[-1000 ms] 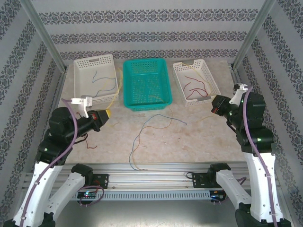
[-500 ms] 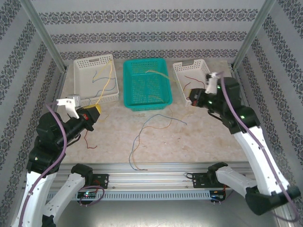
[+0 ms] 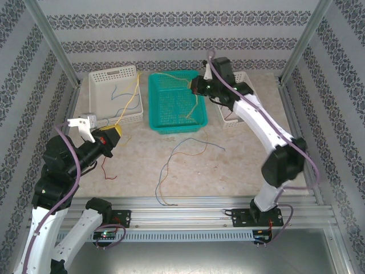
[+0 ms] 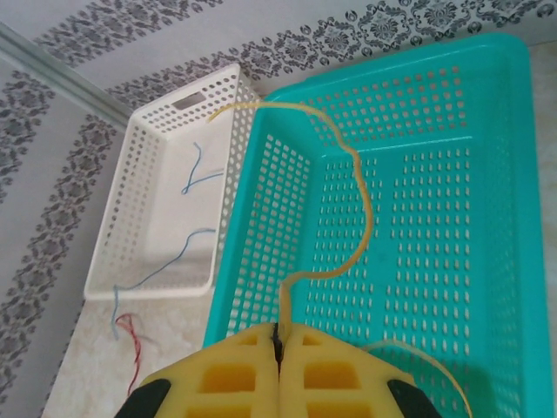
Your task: Untangle the cables
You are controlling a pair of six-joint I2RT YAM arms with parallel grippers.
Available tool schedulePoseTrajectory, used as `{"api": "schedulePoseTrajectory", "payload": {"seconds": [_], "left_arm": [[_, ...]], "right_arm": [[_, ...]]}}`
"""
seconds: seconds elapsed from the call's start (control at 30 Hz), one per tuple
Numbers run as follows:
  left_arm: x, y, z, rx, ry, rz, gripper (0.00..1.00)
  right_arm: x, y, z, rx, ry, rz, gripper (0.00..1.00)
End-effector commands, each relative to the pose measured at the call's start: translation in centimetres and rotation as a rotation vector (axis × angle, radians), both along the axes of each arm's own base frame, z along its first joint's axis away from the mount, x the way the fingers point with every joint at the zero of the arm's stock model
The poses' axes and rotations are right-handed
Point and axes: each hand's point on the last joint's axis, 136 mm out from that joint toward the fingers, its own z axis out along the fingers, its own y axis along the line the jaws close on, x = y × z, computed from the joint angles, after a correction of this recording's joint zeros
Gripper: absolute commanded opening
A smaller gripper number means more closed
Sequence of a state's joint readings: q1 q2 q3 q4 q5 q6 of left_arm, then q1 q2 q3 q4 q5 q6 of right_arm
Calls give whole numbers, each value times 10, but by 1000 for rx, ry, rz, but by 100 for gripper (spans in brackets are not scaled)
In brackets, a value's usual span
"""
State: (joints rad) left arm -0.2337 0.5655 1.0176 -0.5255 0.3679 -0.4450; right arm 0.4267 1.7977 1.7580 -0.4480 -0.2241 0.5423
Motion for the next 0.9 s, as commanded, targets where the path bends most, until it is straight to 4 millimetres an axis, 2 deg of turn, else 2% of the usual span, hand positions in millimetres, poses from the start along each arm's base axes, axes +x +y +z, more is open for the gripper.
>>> {"api": "schedulePoseTrajectory", "payload": {"seconds": [0.0,0.1,0.17,0.27,0.33,0.5,0.57,0.77,0.87], "left_arm": [[0,-4,9,-18,-49,-28,0],[1,-6,6,-24,-42,-35,0],[2,-8,4,-25,-36,-45,0],[3,-11,3,-22,-29,-64,0],[4,-13,2,-19,-21,-75,0],[7,-17,-4,-15,3,-97,0],[10,-20,-8,-20,20,-109,0],[15,-25,-14,-22,50,-128,0],[17,-27,-17,-23,65,-135,0]], "right_arm": [[25,21,-4,-15,-32,22,0],[44,33,-33,-42,14,21,0],[57,38,-59,-65,55,17,0],[67,44,-92,-105,110,27,0],[71,43,-105,-133,122,13,0],[78,35,-125,-162,144,-25,1],[80,30,-132,-168,159,-35,8],[76,15,-153,-196,219,-76,18],[74,9,-164,-213,240,-94,14]]}}
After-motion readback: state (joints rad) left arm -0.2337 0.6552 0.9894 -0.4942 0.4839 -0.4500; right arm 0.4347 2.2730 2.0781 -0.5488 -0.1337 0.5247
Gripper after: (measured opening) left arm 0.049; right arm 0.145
